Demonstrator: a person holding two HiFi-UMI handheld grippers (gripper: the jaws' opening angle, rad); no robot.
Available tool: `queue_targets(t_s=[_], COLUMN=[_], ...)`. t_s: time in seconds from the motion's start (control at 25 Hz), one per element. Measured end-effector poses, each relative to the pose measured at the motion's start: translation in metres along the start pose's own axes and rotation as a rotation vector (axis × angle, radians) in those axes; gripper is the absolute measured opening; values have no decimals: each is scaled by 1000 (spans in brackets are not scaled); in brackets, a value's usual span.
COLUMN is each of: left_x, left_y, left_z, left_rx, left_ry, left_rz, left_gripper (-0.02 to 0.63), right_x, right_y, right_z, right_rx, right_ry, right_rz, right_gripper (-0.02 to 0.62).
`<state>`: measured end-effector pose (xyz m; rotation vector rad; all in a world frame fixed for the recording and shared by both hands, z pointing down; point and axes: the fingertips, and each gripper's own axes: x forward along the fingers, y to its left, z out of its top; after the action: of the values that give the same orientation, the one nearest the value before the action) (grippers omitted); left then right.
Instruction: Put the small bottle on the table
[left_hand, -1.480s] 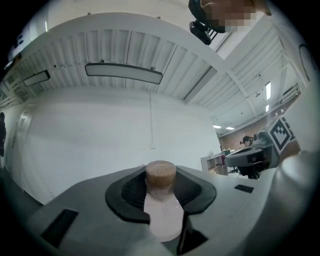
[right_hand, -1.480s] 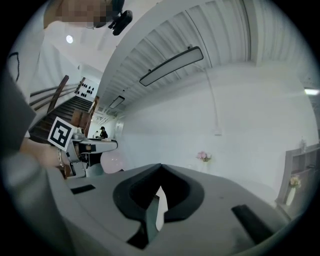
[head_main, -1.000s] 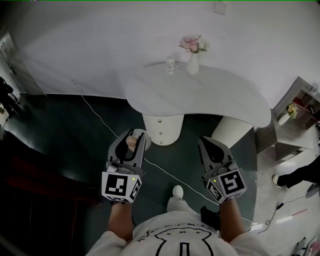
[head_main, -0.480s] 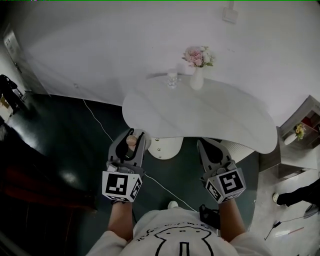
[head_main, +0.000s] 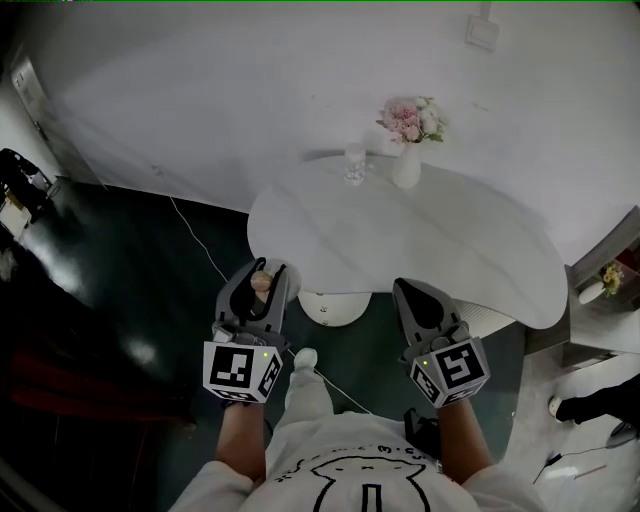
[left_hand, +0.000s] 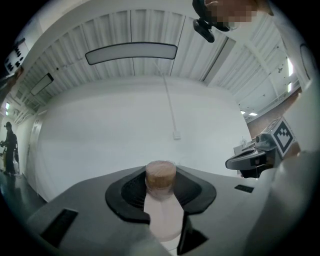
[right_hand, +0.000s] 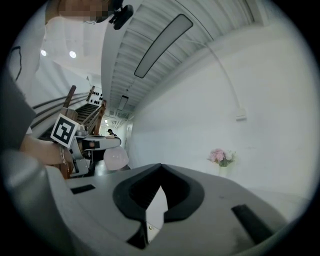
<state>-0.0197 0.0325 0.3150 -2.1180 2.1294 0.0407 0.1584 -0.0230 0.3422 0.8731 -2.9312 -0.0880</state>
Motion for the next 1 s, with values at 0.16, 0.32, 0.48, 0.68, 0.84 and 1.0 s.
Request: queue_targets(t_s=[0.16,0.32,0.48,0.68,0.84,1.0], left_x=[36,78,121,176,213,245], left_y=[17,40,71,113,141,160], left_z=[-10,-21,-33,-41,-53,-71], left_rx=[-6,-9,-9,-11,-17,-26], left_ry=[1,5,18,25,44,69], left_rz=[-34,-74,-114,-150,-189,-241], left_gripper=[129,129,129,129,129,129], right_x=[30,70,117,177,217,251], right_y=[-14,-33,-49,-63,-68,-77], right_z=[-5,-6,-5,-4,-7,-13], right_rx=[-2,-2,13,25,31,40], right_ry=[11,19,23,43,67,90], right_rz=[-27,-64,-101,-118,-142,-186], right_gripper=[-9,-8,-8,-8,-8,-8])
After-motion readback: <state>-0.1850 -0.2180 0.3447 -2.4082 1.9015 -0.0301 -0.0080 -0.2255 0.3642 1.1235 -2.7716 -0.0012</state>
